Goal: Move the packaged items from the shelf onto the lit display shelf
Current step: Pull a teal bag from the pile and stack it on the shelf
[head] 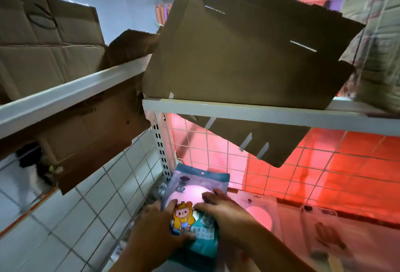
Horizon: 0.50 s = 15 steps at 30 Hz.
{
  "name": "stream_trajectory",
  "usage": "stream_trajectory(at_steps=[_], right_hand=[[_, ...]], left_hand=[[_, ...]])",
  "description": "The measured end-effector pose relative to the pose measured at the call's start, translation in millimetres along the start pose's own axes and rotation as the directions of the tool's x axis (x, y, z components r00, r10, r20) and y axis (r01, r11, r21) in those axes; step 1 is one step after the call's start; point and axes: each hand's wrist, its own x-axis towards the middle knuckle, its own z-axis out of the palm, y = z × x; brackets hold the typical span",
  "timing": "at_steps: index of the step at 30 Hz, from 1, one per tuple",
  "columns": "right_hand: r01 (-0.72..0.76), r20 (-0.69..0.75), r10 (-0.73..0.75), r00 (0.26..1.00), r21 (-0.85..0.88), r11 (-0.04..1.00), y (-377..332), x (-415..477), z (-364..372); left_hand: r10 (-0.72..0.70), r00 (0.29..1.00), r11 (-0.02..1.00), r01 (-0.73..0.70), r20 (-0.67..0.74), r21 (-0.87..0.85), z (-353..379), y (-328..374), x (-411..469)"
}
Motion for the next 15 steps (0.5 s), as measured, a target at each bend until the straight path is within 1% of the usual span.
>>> stream_trajectory(at_steps=[4,6,9,11,15], right_hand=[[-0.047,0.093,0.052,0.994,-0.049,0.998,-5,1,-3],[-0.068,0.123,0.065,0.99,0.024,0.997,-9,1,-2],[-0.066,0.076,0.055,0.996,0.156,0.985,-16,-1,1],[-0.06,0.067,0.055,0.996,0.075,0.995,-18,-2,4],[-0.108,0.025,0.108,0.994,-0.009,0.994,-24,-6,6]], left_hand=[[0.027,1.0,1.0,-0.027,0.006,-0.015,7,-11,0],[0.041,0.999,0.999,-0.041,0.001,-0.02,9,-18,1],[0.061,0.998,0.997,-0.061,-0.004,-0.054,9,-22,0],[0.075,0.997,0.993,-0.074,0.002,-0.095,11,-24,-1],[0.088,0.996,0.986,-0.085,0.016,-0.14,15,-25,-2]])
